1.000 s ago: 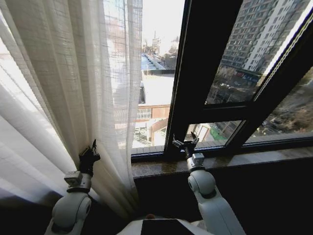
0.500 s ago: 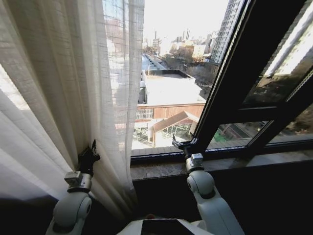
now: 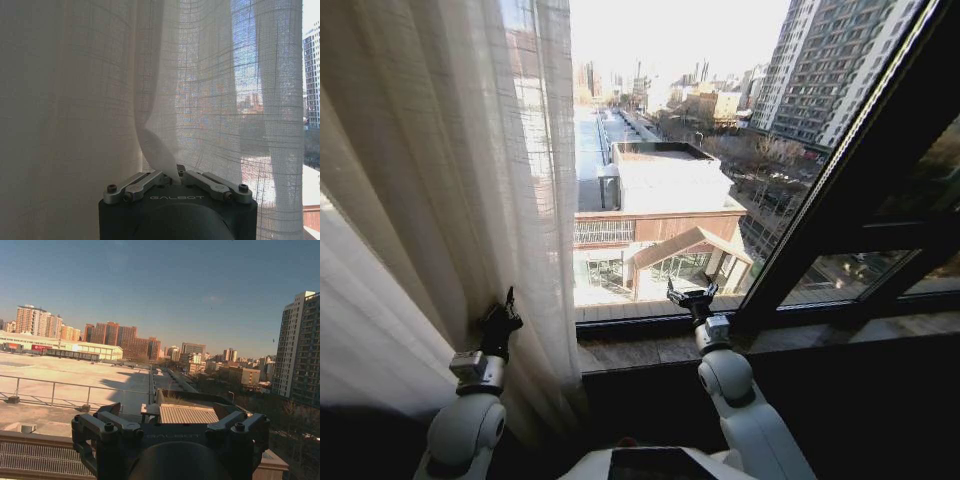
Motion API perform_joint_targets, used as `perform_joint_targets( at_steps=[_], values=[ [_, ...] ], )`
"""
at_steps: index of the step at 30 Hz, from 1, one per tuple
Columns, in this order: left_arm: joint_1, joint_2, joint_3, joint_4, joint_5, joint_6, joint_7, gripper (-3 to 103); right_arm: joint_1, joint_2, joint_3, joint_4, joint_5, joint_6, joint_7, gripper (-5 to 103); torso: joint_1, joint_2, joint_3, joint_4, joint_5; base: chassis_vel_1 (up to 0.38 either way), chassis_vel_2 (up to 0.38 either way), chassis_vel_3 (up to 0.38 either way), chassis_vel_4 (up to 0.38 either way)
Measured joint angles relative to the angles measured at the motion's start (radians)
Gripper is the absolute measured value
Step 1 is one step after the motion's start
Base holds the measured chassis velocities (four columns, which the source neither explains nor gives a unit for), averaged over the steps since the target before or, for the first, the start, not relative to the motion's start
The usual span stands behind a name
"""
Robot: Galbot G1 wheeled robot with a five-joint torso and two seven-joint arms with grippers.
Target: Open the curtains by pulling them apart, changing their state from closed to fully open.
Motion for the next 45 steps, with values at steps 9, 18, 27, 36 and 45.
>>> perform_joint_targets(
  at_steps=[9, 18, 27, 36, 45],
  values=[
    [-0.005, -0.024, -0.050, 0.010, -0.031, 0.000, -0.003, 0, 0.004, -0.004, 0.000, -0.010, 0.000, 0.000, -0.002, 100, 0.000, 0.000, 0.000, 0.0003, -0.0013, -0.008, -0.011, 0.005, 0.010],
    [0.001, -0.047, -0.228, 0.036, -0.136, -0.011, -0.005, 0, 0.010, -0.004, -0.007, -0.021, 0.001, 0.001, -0.003, 100, 0.000, 0.000, 0.000, 0.0001, -0.0006, 0.000, 0.000, 0.000, 0.000],
    [-0.047, 0.001, -0.492, 0.161, -0.281, -0.002, -0.069, 0, 0.010, -0.016, 0.003, -0.022, 0.002, 0.002, -0.004, 100, 0.000, 0.000, 0.000, 0.0002, -0.0010, 0.000, 0.000, 0.000, 0.000],
    [-0.095, 0.152, -0.707, 0.352, -0.374, 0.020, -0.086, 0, 0.016, -0.014, 0.003, -0.029, 0.003, 0.002, -0.005, 100, 0.000, 0.000, 0.000, 0.0003, -0.0012, 0.000, 0.000, 0.000, 0.000],
    [-0.142, 0.189, -0.661, 0.364, -0.360, 0.072, -0.246, 10, 0.022, 0.003, -0.022, -0.040, 0.001, 0.002, -0.006, 100, 0.000, 0.000, 0.000, 0.0002, -0.0009, 0.000, 0.000, 0.000, 0.000]
  ],
)
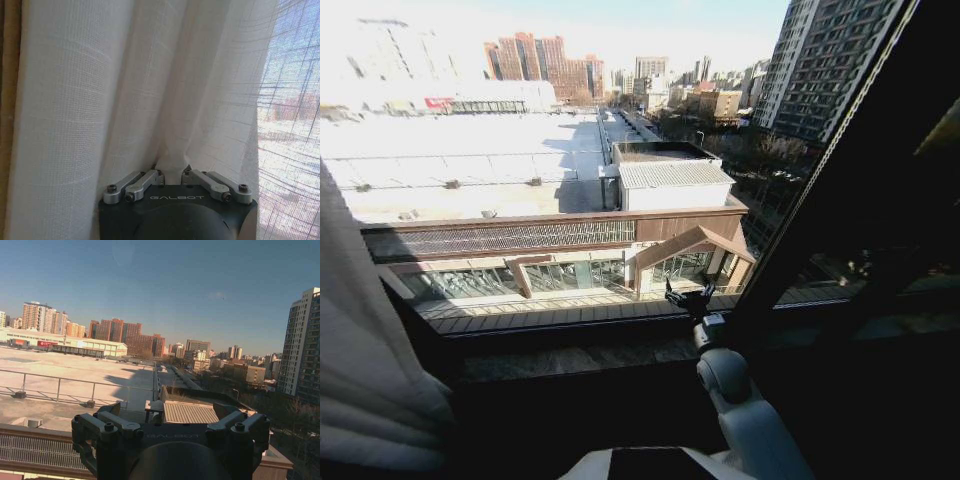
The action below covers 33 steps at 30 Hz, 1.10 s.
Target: Open the curtains by pulling them apart, changing their state from closed to fully open.
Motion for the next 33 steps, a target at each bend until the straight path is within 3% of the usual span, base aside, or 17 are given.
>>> perform_joint_targets(
  at_steps=[1, 4, 5, 7, 10, 13, 16, 18, 19, 20, 21, 24, 29, 33],
  values=[
    [0.000, 0.000, 0.000, 0.000, 0.000, 0.000, 0.000, 10, 0.000, 0.000, 0.000, 0.000, 0.000, 0.000, 0.000, 100, 0.000, 0.000, 0.000, 0.0000, 0.0000, 0.000, 0.000, 0.000, 0.000],
    [-0.034, -0.011, 0.058, -0.030, 0.002, 0.039, -0.123, 26, -0.003, -0.003, 0.000, 0.001, -0.001, 0.000, 0.000, 100, 0.000, 0.000, 0.000, -0.0003, 0.0001, 0.000, 0.000, 0.000, 0.000],
    [-0.043, -0.013, 0.071, -0.038, 0.002, 0.056, -0.162, 26, -0.005, -0.005, 0.003, 0.002, -0.001, 0.000, 0.000, 100, 0.000, 0.000, 0.000, -0.0003, 0.0000, 0.000, 0.000, 0.000, 0.000],
    [-0.049, -0.014, 0.080, -0.044, 0.002, 0.068, -0.193, 32, -0.006, -0.008, 0.005, 0.004, -0.001, 0.000, 0.000, 100, 0.000, 0.000, 0.000, -0.0002, 0.0000, 0.000, 0.000, 0.000, 0.000],
    [-0.063, -0.017, 0.113, -0.065, 0.002, 0.103, -0.290, 48, -0.006, -0.011, 0.008, 0.006, 0.000, 0.000, 0.000, 100, 0.000, 0.000, 0.000, 0.0000, 0.0001, 0.000, 0.000, 0.000, 0.000],
    [-0.062, -0.023, 0.133, -0.088, 0.002, 0.123, -0.326, 54, -0.005, -0.010, 0.006, 0.006, 0.000, 0.000, 0.000, 100, 0.000, 0.000, 0.000, 0.0000, 0.0001, 0.000, 0.000, 0.000, 0.000],
    [-0.045, -0.044, 0.164, -0.143, 0.014, 0.168, -0.358, 72, -0.001, -0.005, -0.005, 0.002, 0.000, -0.001, -0.001, 100, 0.000, 0.000, 0.000, 0.0000, 0.0002, 0.000, 0.000, 0.000, 0.000],
    [-0.038, -0.054, 0.175, -0.164, 0.026, 0.179, -0.366, 77, 0.000, -0.004, -0.008, 0.000, 0.000, -0.001, -0.001, 100, 0.000, 0.000, 0.000, 0.0000, 0.0002, 0.000, 0.000, 0.000, 0.000],
    [-0.028, -0.063, 0.184, -0.182, 0.043, 0.184, -0.364, 77, 0.001, -0.003, -0.010, -0.001, 0.000, -0.001, -0.001, 100, 0.000, 0.000, 0.000, -0.0001, 0.0003, 0.000, 0.000, 0.000, 0.000],
    [0.002, -0.087, 0.195, -0.227, 0.085, 0.198, -0.309, 88, 0.001, -0.001, -0.014, -0.004, 0.000, -0.001, -0.001, 100, 0.000, 0.000, 0.000, -0.0002, 0.0002, 0.000, 0.000, 0.000, 0.000],
    [0.002, -0.087, 0.195, -0.227, 0.085, 0.198, -0.309, 88, 0.001, -0.001, -0.014, -0.004, 0.000, -0.001, -0.001, 100, 0.000, 0.000, 0.000, -0.0002, 0.0002, 0.000, 0.000, 0.000, 0.000],
    [0.078, -0.146, 0.242, -0.337, 0.182, 0.229, -0.164, 97, 0.003, 0.002, -0.014, -0.011, -0.001, -0.001, -0.001, 100, 0.000, 0.000, 0.000, 0.0003, 0.0003, 0.000, 0.000, 0.000, 0.000],
    [0.131, -0.204, 0.344, -0.464, 0.192, 0.294, -0.137, 100, 0.013, 0.002, -0.005, -0.017, 0.000, -0.001, -0.001, 100, 0.000, 0.000, 0.000, 0.0001, 0.0004, 0.000, 0.000, 0.000, 0.000],
    [0.134, -0.202, 0.385, -0.517, 0.176, 0.338, -0.136, 100, 0.013, -0.001, 0.003, -0.019, 0.001, -0.001, -0.001, 100, 0.000, 0.000, 0.000, -0.0001, 0.0003, 0.000, 0.000, 0.000, 0.000]
  ],
)
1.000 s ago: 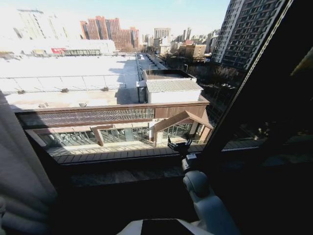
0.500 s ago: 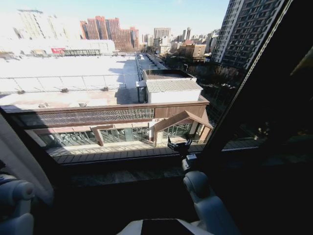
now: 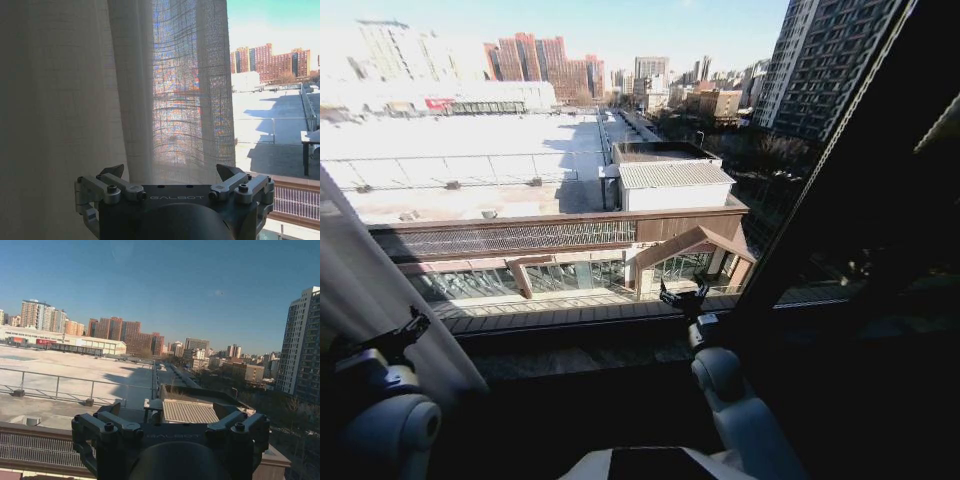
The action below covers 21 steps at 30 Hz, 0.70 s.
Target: Open the curtains by pulling them apart, changing their state from closed to fully open.
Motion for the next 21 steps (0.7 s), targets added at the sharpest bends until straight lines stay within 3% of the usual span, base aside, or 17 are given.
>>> perform_joint_targets(
  at_steps=[3, 5, 6, 7, 11, 12, 15, 21],
  values=[
    [0.003, 0.017, 0.016, -0.028, -0.024, 0.026, 0.016, 100, 0.000, 0.000, 0.005, -0.004, 0.001, 0.001, 0.000, 100, 0.000, 0.000, 0.000, -0.0001, 0.0001, 0.000, 0.000, 0.000, 0.000],
    [0.023, 0.030, 0.017, -0.033, -0.041, 0.034, 0.087, 100, 0.002, 0.000, 0.005, -0.007, 0.002, 0.002, 0.000, 100, 0.000, 0.000, 0.000, -0.0002, -0.0001, 0.000, 0.000, 0.000, 0.000],
    [0.041, 0.037, 0.009, -0.034, -0.045, 0.027, 0.164, 100, 0.004, 0.001, 0.004, -0.007, 0.002, 0.002, 0.000, 100, 0.000, 0.000, 0.000, 0.0001, -0.0001, 0.000, 0.000, 0.000, 0.000],
    [0.041, 0.037, 0.009, -0.034, -0.045, 0.027, 0.164, 100, 0.004, 0.001, 0.004, -0.007, 0.002, 0.002, 0.000, 100, 0.000, 0.000, 0.000, 0.0001, -0.0001, 0.000, 0.000, 0.000, 0.000],
    [0.093, 0.052, -0.021, -0.022, -0.011, -0.143, 0.467, 100, 0.006, 0.003, 0.000, -0.001, 0.028, -0.001, 0.003, 100, 0.000, 0.000, 0.000, 0.0002, -0.0001, 0.000, 0.000, 0.000, 0.000],
    [0.093, 0.052, -0.021, -0.022, -0.011, -0.143, 0.467, 100, 0.006, 0.003, 0.000, -0.001, 0.028, -0.001, 0.003, 100, 0.000, 0.000, 0.000, 0.0002, -0.0001, 0.000, 0.000, 0.000, 0.000],
    [0.094, 0.049, -0.009, -0.019, 0.002, -0.177, 0.542, 100, 0.004, 0.003, 0.012, 0.001, 0.035, -0.002, 0.004, 100, 0.000, 0.000, 0.000, 0.0001, -0.0003, 0.000, 0.000, 0.000, 0.000],
    [0.075, 0.055, 0.004, -0.021, 0.004, -0.175, 0.567, 100, 0.003, 0.000, 0.028, 0.001, 0.039, -0.001, 0.004, 100, 0.000, 0.000, 0.000, 0.0000, -0.0002, 0.000, 0.000, 0.000, 0.000]
  ],
)
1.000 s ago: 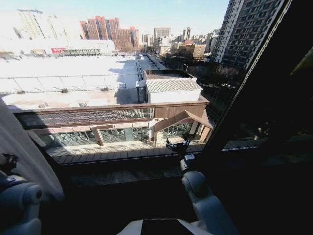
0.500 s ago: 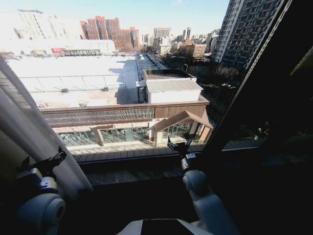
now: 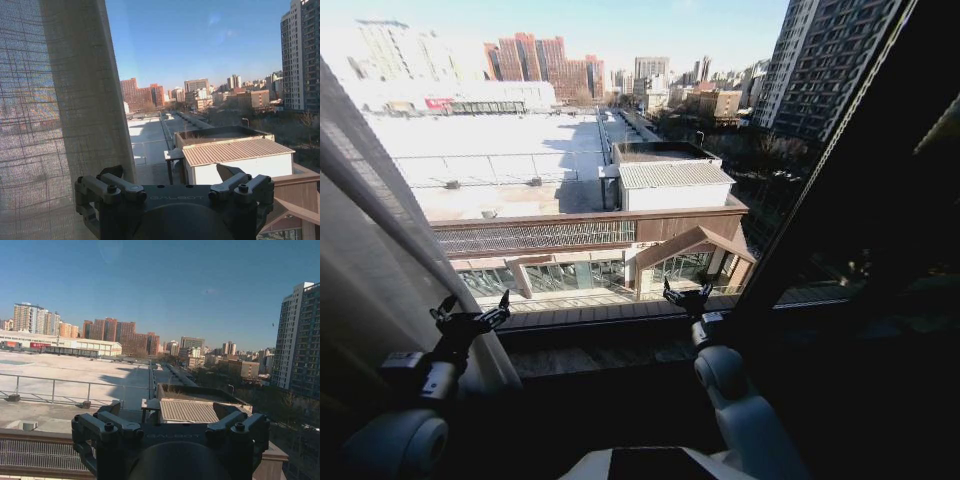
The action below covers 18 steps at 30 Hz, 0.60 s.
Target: Open the curtains by pulling them apart, changing their state from closed to fully open.
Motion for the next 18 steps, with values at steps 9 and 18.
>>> perform_joint_targets(
  at_steps=[9, 18],
  values=[
    [-0.020, 0.004, -0.003, 0.024, 0.010, 0.002, -0.043, 103, 0.003, 0.003, 0.000, -0.005, 0.000, 0.001, 0.000, 100, 0.000, 0.000, 0.000, 0.0001, 0.0000, 0.000, 0.000, 0.000, 0.000],
    [-0.081, 0.020, -0.006, 0.093, 0.005, 0.044, -0.281, 73, 0.000, 0.002, -0.008, -0.002, -0.003, 0.001, 0.001, 100, 0.000, 0.000, 0.000, 0.0001, -0.0001, 0.000, 0.000, 0.000, 0.000]
  ],
)
